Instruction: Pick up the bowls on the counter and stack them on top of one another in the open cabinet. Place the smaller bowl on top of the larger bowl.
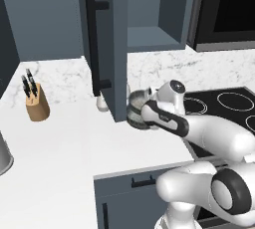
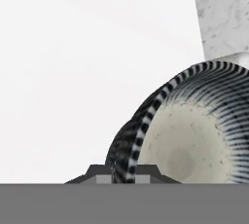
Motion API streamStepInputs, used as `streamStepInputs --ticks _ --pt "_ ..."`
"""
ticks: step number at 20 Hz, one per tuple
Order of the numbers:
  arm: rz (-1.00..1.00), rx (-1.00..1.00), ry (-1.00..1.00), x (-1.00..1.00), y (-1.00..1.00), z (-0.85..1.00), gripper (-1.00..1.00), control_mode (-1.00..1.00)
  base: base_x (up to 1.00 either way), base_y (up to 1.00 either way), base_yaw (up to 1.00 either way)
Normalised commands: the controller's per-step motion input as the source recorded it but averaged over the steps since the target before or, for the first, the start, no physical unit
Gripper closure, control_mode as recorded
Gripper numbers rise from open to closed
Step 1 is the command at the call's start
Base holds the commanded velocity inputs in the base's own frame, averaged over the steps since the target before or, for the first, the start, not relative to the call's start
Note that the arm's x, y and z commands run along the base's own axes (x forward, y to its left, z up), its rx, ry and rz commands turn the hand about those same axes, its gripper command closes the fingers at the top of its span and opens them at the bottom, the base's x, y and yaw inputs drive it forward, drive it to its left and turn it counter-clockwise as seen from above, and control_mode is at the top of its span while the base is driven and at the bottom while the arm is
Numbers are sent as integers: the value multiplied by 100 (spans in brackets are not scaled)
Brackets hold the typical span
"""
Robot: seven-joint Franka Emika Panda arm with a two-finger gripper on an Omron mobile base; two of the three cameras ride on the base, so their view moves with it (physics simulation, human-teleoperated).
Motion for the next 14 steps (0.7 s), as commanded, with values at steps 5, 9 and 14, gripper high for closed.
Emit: streamStepInputs --ticks 5,9,14 --pt "0 0 11 9 -6 -11 100 -100 0 0 0" --pt "0 -1 13 13 -11 -22 100 -100 0 0 0" --pt "0 -5 5 22 -17 -14 100 -100 0 0 0"
